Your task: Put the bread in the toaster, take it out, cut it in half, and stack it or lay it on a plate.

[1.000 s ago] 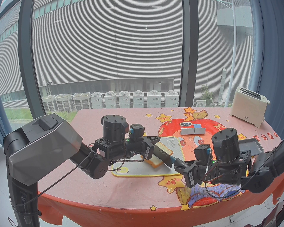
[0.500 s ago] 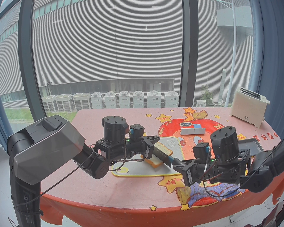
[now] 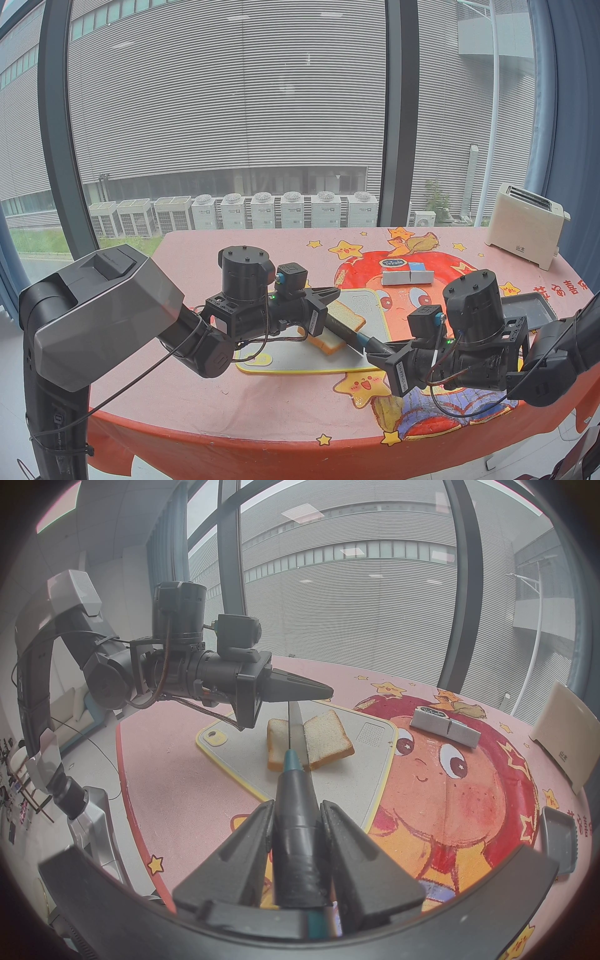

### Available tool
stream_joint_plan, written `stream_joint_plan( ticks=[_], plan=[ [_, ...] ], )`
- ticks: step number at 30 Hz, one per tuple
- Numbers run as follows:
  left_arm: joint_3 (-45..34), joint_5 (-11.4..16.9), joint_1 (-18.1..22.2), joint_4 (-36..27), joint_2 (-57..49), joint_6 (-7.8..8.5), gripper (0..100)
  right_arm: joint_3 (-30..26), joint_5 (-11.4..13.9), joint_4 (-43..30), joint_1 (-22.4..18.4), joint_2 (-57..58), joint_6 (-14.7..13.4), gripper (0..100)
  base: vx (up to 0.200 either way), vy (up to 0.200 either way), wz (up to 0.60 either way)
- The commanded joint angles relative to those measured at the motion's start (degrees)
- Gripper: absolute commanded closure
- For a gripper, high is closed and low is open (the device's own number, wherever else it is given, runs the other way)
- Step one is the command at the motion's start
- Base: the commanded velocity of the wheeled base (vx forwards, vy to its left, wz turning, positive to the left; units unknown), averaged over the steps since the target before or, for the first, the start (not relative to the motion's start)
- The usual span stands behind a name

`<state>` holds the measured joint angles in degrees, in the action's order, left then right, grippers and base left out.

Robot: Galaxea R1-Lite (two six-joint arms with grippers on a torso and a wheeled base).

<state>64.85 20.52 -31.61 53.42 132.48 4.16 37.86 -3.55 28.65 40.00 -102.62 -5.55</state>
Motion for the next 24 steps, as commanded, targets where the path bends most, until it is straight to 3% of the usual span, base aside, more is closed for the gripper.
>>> stream_joint_plan(
  ticks=[1,11,18,24],
  plan=[
    [1.2,0.0,0.1,0.5,-0.9,-0.03,100,0.2,-0.1,0.0,0.0,-0.4,0.0,100,0.000,0.000,0.00],
    [-0.3,0.0,0.4,0.5,-7.3,-0.03,100,0.9,0.2,-0.1,0.0,0.1,-1.6,100,0.000,0.000,0.00],
    [-3.6,0.0,0.2,0.5,-6.8,0.50,100,2.0,1.3,-0.3,0.3,0.0,-4.6,100,0.000,0.000,0.00],
    [-3.7,0.0,0.2,2.2,-5.6,0.33,100,2.7,1.9,-0.3,0.0,-0.3,-5.2,100,0.000,0.000,0.00]
  ],
)
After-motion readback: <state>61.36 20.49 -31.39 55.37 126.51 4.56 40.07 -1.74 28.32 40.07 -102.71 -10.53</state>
